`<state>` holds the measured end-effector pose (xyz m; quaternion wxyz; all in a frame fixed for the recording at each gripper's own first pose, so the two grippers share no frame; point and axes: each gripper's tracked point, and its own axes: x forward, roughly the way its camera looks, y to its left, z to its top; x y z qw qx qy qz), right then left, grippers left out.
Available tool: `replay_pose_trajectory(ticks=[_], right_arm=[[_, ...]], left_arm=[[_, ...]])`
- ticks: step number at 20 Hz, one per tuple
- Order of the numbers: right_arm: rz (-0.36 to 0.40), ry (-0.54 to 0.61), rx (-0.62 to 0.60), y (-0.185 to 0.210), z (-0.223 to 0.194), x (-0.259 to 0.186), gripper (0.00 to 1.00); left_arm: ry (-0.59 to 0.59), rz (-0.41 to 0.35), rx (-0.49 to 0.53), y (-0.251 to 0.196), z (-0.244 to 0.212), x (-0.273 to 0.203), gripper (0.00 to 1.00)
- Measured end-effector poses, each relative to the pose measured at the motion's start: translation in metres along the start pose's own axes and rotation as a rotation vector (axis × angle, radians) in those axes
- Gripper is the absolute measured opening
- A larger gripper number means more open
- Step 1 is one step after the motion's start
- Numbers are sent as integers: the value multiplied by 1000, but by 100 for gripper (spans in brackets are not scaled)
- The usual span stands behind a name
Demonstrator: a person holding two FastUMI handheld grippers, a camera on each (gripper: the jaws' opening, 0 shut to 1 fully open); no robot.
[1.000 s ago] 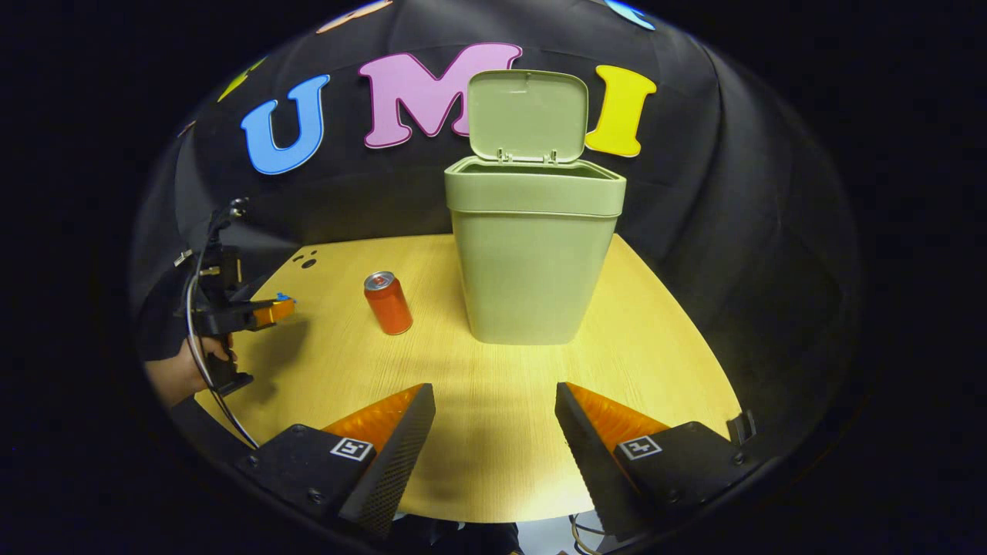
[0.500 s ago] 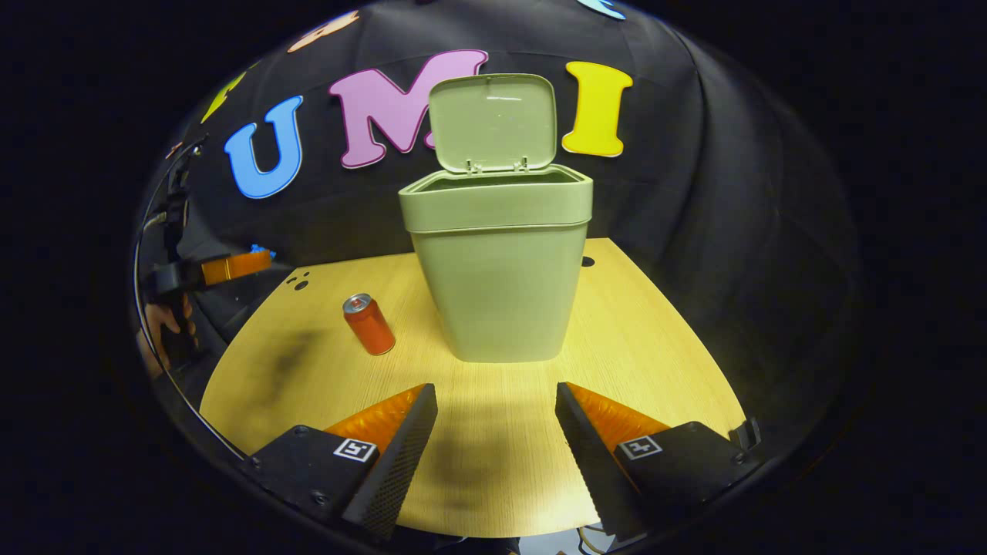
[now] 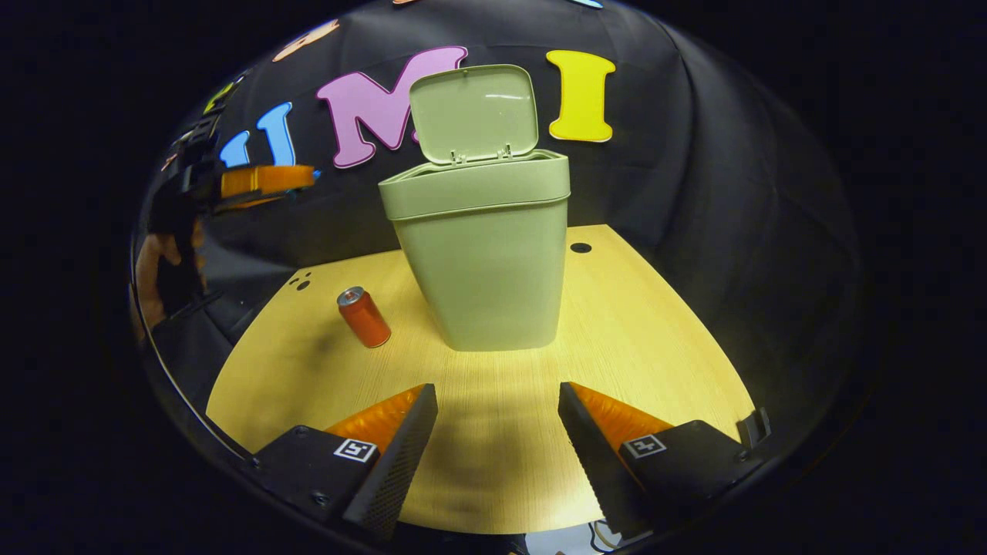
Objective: Press the lid of the desktop garbage bin to open it, pick up the crumpled paper on the desktop and throw it into the bin, then pick up the pop can on the desktop and drop it into the bin, and finally close the garbage bin lid.
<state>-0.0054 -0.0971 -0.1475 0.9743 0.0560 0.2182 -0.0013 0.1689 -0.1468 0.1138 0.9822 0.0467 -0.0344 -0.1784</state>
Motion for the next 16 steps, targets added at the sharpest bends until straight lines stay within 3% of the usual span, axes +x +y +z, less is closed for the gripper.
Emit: replay_pose_trajectory(ticks=[3,4,5,8,11,16], right_arm=[[9,3,-2,-7,-1,0,100],[11,7,-2,-10,-2,0,100],[13,10,0,-13,-2,1,99],[16,14,7,-23,-1,5,100],[28,20,10,-29,-2,9,100],[72,39,-16,-26,-3,17,100]], left_arm=[[4,-61,24,-32,4,21,34],[5,-79,23,-41,6,27,30],[4,-92,17,-49,5,34,34],[16,-108,4,-63,2,47,38],[30,-122,-20,-75,-4,57,30],[45,-126,-30,-83,-11,64,35]])
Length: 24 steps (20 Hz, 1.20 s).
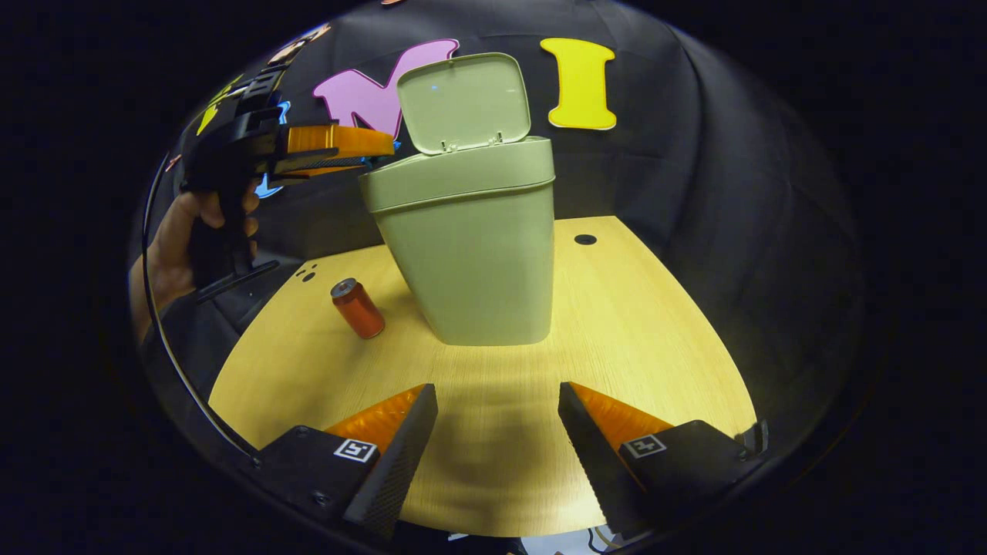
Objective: Press the lid of the desktop garbage bin to open it, pick up the crumpled paper on the desktop and throw it into the bin, then pick up the pop can on the desktop and drop it into the bin, and finally close the garbage bin lid.
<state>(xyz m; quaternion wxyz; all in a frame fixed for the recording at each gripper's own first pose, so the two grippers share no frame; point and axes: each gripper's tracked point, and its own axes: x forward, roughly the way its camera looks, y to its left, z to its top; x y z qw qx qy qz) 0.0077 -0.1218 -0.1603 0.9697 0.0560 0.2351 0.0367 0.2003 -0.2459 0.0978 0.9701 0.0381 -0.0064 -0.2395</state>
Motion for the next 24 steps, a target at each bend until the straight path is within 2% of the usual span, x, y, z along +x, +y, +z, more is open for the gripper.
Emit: replay_pose_trajectory(ticks=[4,6,8,9,10,11,16,24], right_arm=[[31,12,-25,5,-1,5,99],[38,16,-28,6,0,9,100],[43,16,-24,6,1,12,99],[44,19,-24,6,2,14,99],[44,20,-24,6,2,16,99],[47,21,-22,8,2,18,99],[91,36,-57,27,-1,29,100],[205,49,-162,87,1,53,100]], left_arm=[[17,-5,1,-8,-3,12,40],[23,-13,-3,-9,-5,12,46],[5,-35,-13,-14,-2,10,67],[-3,-28,-12,-12,1,7,80],[-14,-14,-8,-9,3,3,83],[-30,15,-4,0,6,0,95],[-72,183,-38,60,3,-42,98],[9,510,-120,181,-70,-163,99]])
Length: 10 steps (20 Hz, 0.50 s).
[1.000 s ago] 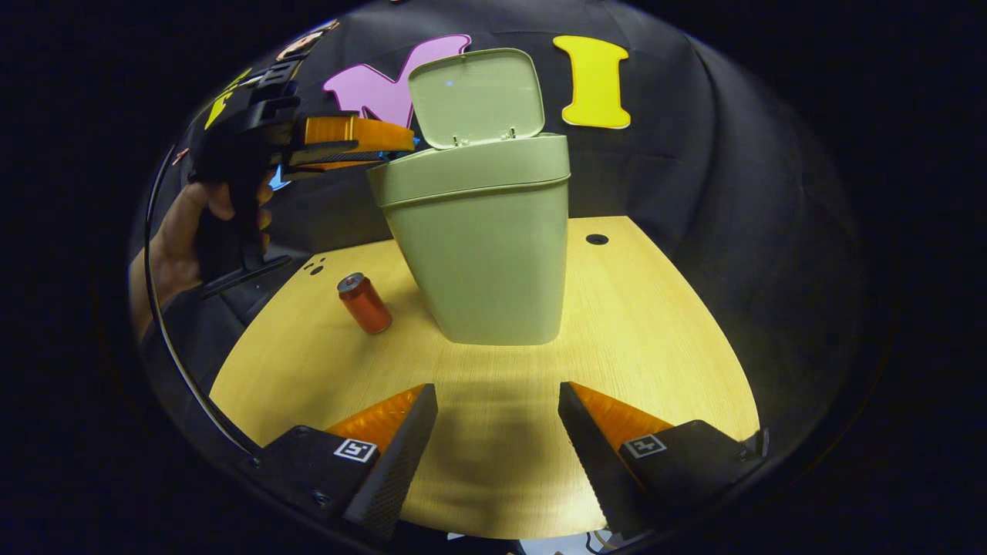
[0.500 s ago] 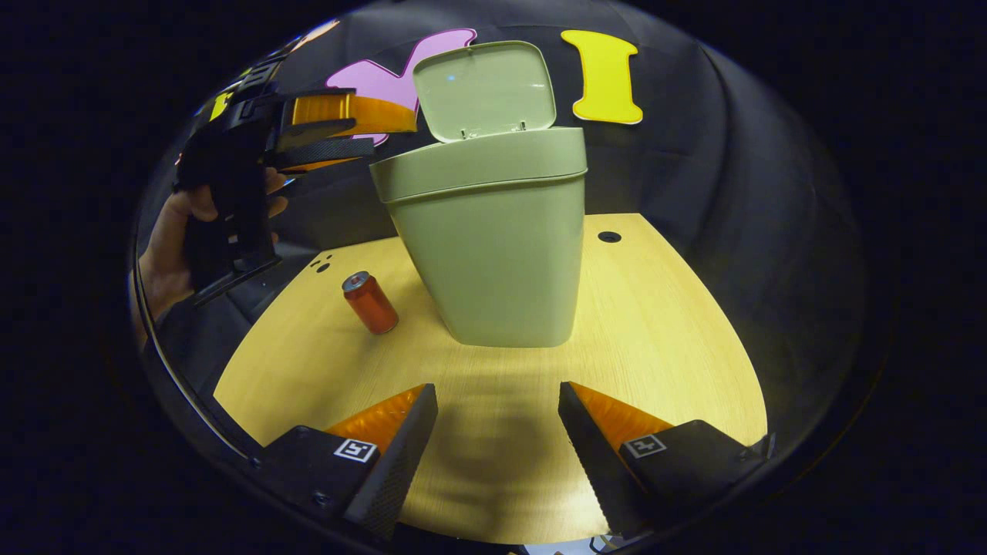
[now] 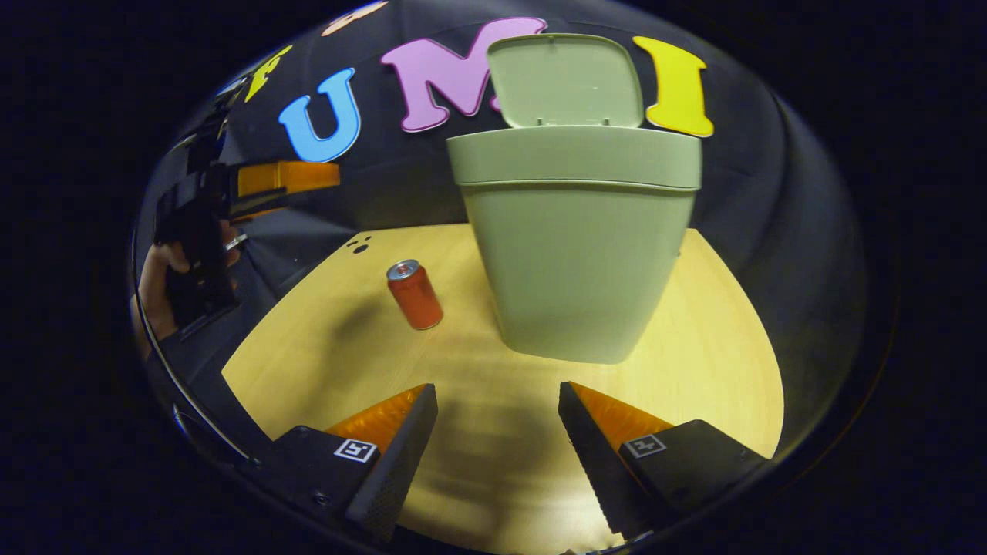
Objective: Press the lid of the desktop garbage bin to open it, pick up the crumpled paper on the desktop and throw it into the bin, then pick up the pop can on the desktop and drop it into the bin, and finally close the garbage bin lid.
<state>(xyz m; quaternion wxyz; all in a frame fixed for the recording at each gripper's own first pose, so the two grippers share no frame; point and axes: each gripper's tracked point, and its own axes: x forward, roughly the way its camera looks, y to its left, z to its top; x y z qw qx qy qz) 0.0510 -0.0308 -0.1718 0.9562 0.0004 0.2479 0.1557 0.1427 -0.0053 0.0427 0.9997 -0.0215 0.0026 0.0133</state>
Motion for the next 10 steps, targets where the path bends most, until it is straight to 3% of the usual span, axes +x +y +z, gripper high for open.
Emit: replay_pose_trajectory(ticks=[5,10], right_arm=[[68,9,-66,41,10,32,100],[108,10,-114,77,27,73,100]], left_arm=[[58,163,-68,83,-42,-46,99],[133,287,-117,138,-89,-92,99]])
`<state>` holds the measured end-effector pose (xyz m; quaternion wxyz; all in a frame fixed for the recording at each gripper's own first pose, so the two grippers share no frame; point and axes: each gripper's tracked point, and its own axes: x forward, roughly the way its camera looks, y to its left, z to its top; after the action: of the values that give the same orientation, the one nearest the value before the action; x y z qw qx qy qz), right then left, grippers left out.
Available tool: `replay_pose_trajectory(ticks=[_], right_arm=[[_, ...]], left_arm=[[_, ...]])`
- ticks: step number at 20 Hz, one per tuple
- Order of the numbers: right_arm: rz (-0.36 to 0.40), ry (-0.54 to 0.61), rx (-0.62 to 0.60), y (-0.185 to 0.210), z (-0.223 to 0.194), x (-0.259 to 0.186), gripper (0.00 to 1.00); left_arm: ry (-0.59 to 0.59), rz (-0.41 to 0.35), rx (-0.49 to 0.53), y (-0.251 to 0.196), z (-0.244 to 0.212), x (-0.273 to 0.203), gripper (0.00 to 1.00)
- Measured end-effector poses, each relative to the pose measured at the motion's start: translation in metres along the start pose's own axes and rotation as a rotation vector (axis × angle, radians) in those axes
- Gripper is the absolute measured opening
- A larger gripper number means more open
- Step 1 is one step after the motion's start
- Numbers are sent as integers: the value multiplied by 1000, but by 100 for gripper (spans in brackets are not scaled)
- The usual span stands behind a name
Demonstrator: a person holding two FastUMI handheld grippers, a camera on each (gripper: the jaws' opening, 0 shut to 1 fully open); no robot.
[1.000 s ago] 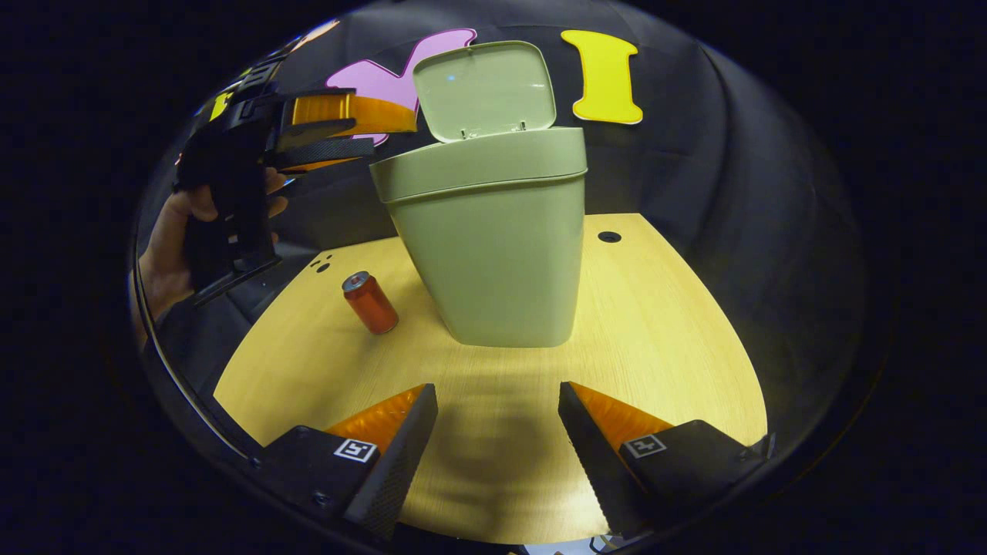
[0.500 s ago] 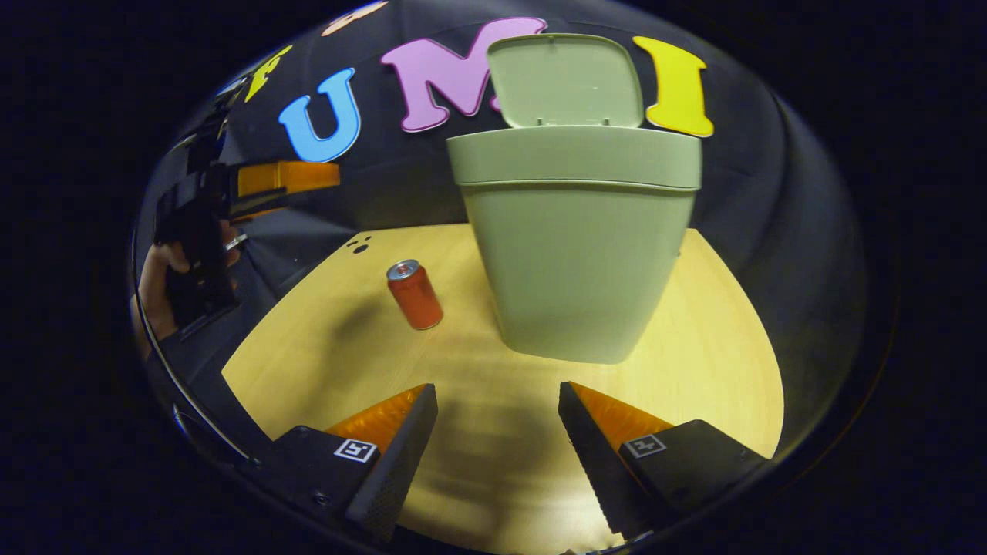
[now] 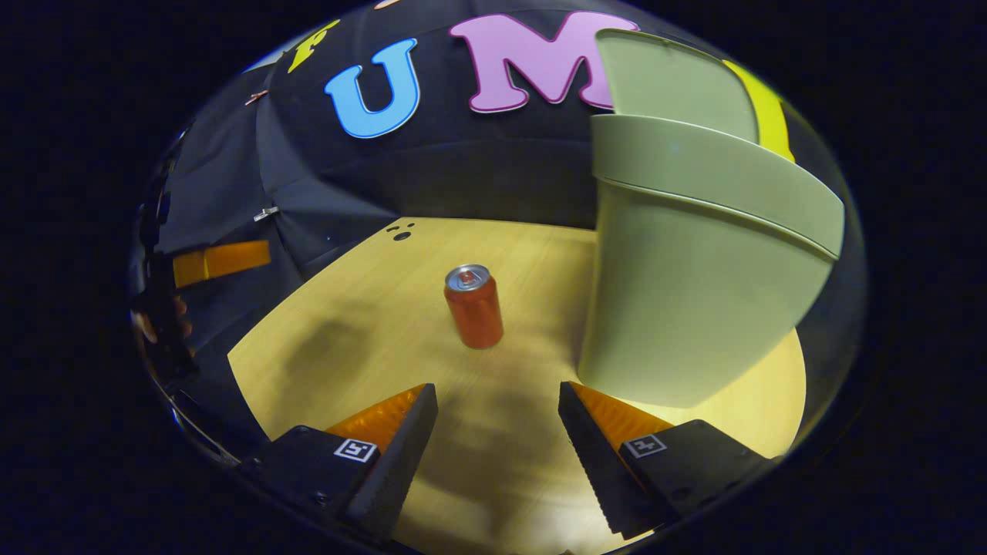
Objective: Press the lid of the desktop garbage bin to open it, pick up the crumpled paper on the desktop and throw it into the bin, then pick up the pop can on the desktop and drop it into the bin, and finally close the garbage bin lid.
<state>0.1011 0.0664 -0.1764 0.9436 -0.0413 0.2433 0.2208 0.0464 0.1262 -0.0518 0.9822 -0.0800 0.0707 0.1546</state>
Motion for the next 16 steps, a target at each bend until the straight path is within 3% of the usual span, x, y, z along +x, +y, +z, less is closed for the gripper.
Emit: replay_pose_trajectory(ticks=[8,16], right_arm=[[6,13,-12,18,20,67,99],[-19,23,-34,15,29,132,99]], left_arm=[[93,122,-86,61,-50,-25,99],[126,182,-108,79,-66,-32,99]])
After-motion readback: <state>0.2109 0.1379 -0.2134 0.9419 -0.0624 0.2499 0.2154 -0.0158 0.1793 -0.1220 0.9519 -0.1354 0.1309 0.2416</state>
